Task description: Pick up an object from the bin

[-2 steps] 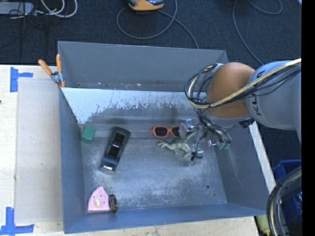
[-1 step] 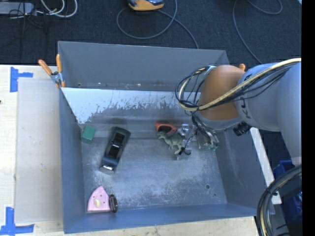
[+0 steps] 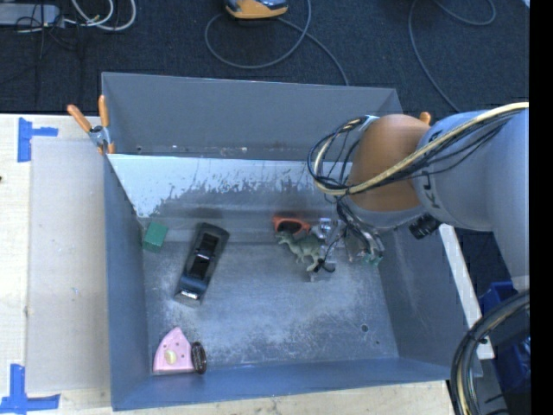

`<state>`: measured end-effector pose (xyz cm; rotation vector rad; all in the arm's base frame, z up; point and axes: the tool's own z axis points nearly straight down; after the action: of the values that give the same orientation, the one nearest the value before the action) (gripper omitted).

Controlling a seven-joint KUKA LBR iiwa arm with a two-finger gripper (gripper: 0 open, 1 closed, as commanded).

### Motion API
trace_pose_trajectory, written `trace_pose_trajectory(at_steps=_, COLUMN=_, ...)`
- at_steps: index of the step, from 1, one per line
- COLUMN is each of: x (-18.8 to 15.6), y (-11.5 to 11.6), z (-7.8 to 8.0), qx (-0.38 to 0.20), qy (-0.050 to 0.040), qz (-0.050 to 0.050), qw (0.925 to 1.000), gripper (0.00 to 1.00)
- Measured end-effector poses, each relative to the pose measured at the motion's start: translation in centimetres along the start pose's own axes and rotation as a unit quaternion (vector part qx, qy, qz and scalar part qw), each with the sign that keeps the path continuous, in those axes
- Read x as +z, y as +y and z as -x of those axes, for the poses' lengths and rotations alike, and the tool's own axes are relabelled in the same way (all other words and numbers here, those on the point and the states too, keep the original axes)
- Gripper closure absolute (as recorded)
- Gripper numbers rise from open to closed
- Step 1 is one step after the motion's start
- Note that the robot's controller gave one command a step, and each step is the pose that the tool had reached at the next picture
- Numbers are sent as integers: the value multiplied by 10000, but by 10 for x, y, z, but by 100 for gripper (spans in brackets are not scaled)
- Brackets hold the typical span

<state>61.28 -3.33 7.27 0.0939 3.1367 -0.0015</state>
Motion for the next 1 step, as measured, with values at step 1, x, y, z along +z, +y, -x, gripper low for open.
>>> trace_pose_trajectory(at_steps=1, x=-44, y=-3, z=-3, qx=-26, qy=43, qz=0, qw=10000, gripper=100)
